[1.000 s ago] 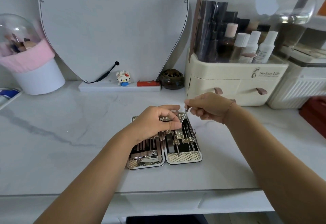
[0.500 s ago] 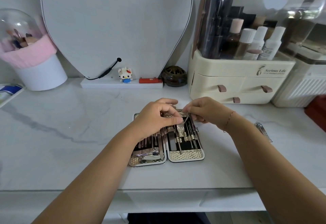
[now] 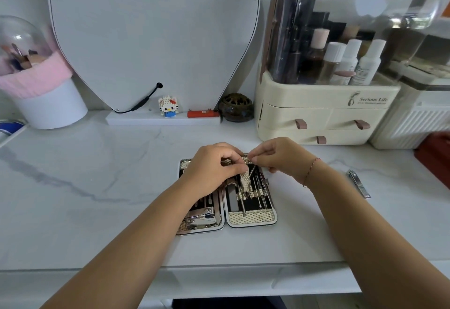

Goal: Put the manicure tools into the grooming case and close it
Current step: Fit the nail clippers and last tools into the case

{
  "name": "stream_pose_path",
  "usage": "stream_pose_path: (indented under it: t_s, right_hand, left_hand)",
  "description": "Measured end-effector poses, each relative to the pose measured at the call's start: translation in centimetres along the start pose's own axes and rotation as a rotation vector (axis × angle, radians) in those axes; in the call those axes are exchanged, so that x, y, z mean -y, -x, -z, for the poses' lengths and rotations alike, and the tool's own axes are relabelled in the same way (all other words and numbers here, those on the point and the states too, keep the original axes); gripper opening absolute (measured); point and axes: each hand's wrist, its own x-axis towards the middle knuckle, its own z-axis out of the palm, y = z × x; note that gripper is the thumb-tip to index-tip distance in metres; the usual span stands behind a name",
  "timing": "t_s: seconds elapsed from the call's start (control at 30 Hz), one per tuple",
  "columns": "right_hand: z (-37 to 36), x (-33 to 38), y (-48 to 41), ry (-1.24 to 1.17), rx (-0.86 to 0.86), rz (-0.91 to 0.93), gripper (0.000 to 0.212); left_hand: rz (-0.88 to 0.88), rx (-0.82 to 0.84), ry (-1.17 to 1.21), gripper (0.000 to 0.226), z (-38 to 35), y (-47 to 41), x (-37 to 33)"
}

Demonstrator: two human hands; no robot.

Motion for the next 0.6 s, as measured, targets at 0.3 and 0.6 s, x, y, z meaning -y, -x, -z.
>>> stream_pose_path:
  t_s: [0.3,0.6]
  right_hand:
    - [-0.1,0.1,0.1,0.127,0.042,0.057,0.016]
    - [-1.5,0.9,0.6,0.201,0.023,0.085,0.01]
  left_hand:
    - [-0.035,-0.034,-0.097,0.01,-0.5,-0.2,0.4]
    - [0.027,-0.119,0.025,0.03,0.0,-0.4,0.8]
